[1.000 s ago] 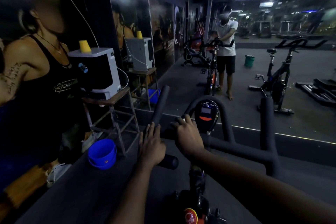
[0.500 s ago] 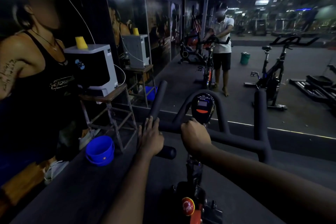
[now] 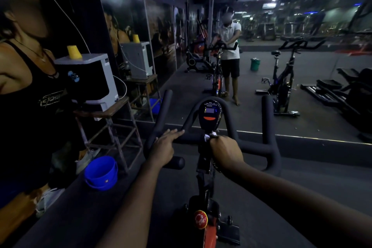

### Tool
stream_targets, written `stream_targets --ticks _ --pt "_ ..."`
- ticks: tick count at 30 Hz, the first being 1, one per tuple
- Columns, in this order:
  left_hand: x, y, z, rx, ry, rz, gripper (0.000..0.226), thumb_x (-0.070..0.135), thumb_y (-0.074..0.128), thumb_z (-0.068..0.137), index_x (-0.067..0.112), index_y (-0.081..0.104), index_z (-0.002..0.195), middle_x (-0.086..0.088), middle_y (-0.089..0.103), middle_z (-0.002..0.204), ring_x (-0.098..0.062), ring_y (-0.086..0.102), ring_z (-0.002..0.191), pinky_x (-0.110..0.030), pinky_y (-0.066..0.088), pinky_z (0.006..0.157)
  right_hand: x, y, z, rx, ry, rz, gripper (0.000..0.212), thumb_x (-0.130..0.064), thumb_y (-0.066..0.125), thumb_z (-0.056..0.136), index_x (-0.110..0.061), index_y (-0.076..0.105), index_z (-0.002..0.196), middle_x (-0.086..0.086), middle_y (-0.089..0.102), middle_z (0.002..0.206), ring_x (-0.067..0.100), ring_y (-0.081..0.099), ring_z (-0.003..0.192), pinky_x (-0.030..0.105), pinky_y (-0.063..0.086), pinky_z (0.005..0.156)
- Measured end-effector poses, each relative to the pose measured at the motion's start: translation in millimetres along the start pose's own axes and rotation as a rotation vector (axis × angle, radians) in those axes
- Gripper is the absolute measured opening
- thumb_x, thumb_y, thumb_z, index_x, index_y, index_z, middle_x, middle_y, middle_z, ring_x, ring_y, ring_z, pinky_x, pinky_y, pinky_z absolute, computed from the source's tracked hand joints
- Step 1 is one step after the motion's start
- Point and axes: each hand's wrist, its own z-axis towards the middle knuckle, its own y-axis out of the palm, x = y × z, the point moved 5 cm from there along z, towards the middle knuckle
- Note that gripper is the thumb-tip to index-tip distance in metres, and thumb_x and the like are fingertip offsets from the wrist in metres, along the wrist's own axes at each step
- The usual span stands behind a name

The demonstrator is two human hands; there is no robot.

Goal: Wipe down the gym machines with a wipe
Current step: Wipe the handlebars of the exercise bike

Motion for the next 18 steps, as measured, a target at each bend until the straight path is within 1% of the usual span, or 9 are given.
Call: stream_targets --ticks 2,5,6,8,9,11,14,16,18 --pt "6.4 -0.4 -1.1 -0.013 -0.025 0.019 0.081 -0.017 0.036 0.086 0.033 0.048 0.148 0.004 0.038 0.16 -0.018 0.023 0.153 -0.056 0.022 0.12 7.1 -3.4 -6.1 -0.007 0.054 -0.036 0.026 -0.019 0.044 0.104 -0.009 0.063 0.119 0.011 0.069 0.111 0.033 0.065 0.104 0.041 0.047 0.077" --pt "19.8 1.0 -1.1 -0.038 -0.054 0.072 0.055 0.006 0.052 0.094 0.027 0.046 0.145 0.005 0.041 0.153 -0.022 0.028 0.147 -0.057 0.027 0.116 16.8 -8.0 -11.4 -0.018 0.188 -0.068 0.021 -0.014 0.05 0.101 -0.01 0.068 0.109 0.01 0.072 0.108 0.031 0.068 0.101 0.036 0.046 0.072" --pt "23.3 1.9 -1.0 -0.038 -0.066 0.088 0.051 0.013 0.056 0.094 0.025 0.046 0.143 0.003 0.042 0.149 -0.023 0.031 0.144 -0.057 0.029 0.114 17.7 -9.3 -10.2 -0.023 0.231 -0.063 0.021 -0.012 0.05 0.099 -0.011 0.069 0.109 0.009 0.071 0.109 0.031 0.068 0.103 0.035 0.046 0.072" --pt "28.0 3.6 -0.1 -0.029 -0.088 0.112 0.049 0.018 0.058 0.092 0.025 0.046 0.139 0.002 0.043 0.143 -0.024 0.033 0.14 -0.057 0.031 0.112 14.1 -13.2 -3.2 0.002 0.29 -0.019 0.025 -0.008 0.047 0.1 -0.011 0.07 0.111 0.009 0.071 0.11 0.03 0.068 0.104 0.034 0.044 0.071" --pt "29.6 3.6 -0.2 -0.023 -0.093 0.123 0.048 0.019 0.058 0.092 0.026 0.045 0.137 0.002 0.043 0.141 -0.023 0.033 0.139 -0.057 0.031 0.112 8.5 -14.3 1.3 0.026 0.281 0.023 0.025 -0.009 0.047 0.1 -0.01 0.07 0.111 0.01 0.071 0.109 0.03 0.068 0.104 0.034 0.045 0.072" --pt "30.1 2.7 0.0 -0.019 -0.099 0.136 0.047 0.018 0.058 0.092 0.027 0.044 0.135 0.003 0.044 0.139 -0.023 0.033 0.138 -0.057 0.032 0.111 -7.1 -8.4 7.5 0.027 0.175 0.1 0.023 -0.016 0.05 0.102 -0.01 0.069 0.113 0.012 0.07 0.109 0.031 0.068 0.102 0.037 0.05 0.076" --pt "27.7 1.5 1.6 -0.012 -0.122 0.153 0.044 0.019 0.058 0.091 0.023 0.043 0.132 0.001 0.045 0.138 -0.025 0.035 0.137 -0.057 0.032 0.111 -11.9 6.5 5.3 -0.066 0.053 0.119 0.03 -0.029 0.046 0.106 -0.017 0.061 0.129 0.008 0.063 0.126 0.031 0.064 0.108 0.038 0.05 0.08" --pt "27.1 2.0 4.4 -0.001 -0.129 0.175 0.044 0.02 0.059 0.09 0.02 0.044 0.131 0.0 0.046 0.136 -0.026 0.038 0.135 -0.057 0.034 0.109 -0.7 5.9 -0.3 -0.091 0.063 0.115 0.027 -0.031 0.049 0.105 -0.016 0.063 0.122 0.007 0.065 0.123 0.03 0.065 0.107 0.037 0.047 0.078" --pt "27.3 3.1 8.0 0.014 -0.123 0.189 0.044 0.021 0.059 0.089 0.018 0.045 0.131 -0.002 0.047 0.134 -0.027 0.04 0.133 -0.057 0.038 0.107 8.9 1.6 -5.9 -0.065 0.08 0.084 0.016 -0.024 0.057 0.1 -0.016 0.066 0.11 0.007 0.07 0.112 0.029 0.066 0.104 0.036 0.046 0.078"
